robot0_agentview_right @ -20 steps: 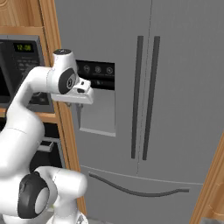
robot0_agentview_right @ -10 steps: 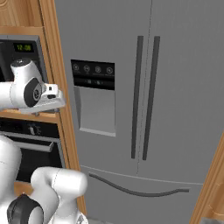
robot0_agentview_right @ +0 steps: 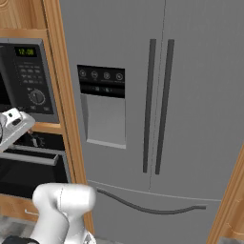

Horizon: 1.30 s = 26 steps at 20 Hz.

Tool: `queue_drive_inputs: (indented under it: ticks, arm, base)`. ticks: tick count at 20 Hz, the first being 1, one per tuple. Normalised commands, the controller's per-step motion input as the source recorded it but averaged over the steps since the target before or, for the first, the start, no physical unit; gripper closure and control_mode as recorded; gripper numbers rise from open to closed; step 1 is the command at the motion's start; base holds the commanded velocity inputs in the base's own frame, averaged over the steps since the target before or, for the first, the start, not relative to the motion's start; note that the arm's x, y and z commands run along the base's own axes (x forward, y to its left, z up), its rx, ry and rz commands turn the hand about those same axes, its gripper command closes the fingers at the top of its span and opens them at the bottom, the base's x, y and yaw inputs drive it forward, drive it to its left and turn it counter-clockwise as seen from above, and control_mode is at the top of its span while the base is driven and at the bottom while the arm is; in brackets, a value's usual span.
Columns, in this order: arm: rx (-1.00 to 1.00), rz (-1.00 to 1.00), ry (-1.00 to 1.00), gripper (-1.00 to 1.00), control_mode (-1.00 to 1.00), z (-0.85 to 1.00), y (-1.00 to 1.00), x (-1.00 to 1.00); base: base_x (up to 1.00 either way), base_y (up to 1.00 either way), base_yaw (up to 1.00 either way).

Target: Take the fish from the oven and place it on the plate on the counter.

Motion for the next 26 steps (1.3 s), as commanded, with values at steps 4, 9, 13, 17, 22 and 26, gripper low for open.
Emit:
queue_drive_inputs:
  ticks: [4, 9, 13, 17, 22, 26]
  arm:
    - [-0.19, 0.17, -0.12, -1.00, -1.00, -0.20, 1.00, 0.00]
    - [-0.17, 0.15, -0.26, -1.00, -1.00, -0.49, 0.98, -0.16]
    - [-0.19, 0.08, -0.29, -1.00, -1.00, -0.84, 0.70, -0.10]
    - [-0.12, 0.07, -0.25, -1.00, -1.00, -0.62, 0.53, 0.08]
    - [-0.10, 0.02, -0.09, -1.00, -1.00, -0.27, 0.53, 0.33]
    - [-0.10, 0.00, -0.08, -1.00, -1.00, -0.39, 0.45, 0.43]
  base:
    - [0.00, 0.00, 0.00]
    - [0.00, 0.00, 0.00]
    - [0.00, 0.00, 0.00]
    - [0.00, 0.00, 0.00]
    - [0.00, 0.00, 0.00]
    - [0.00, 0.00, 0.00]
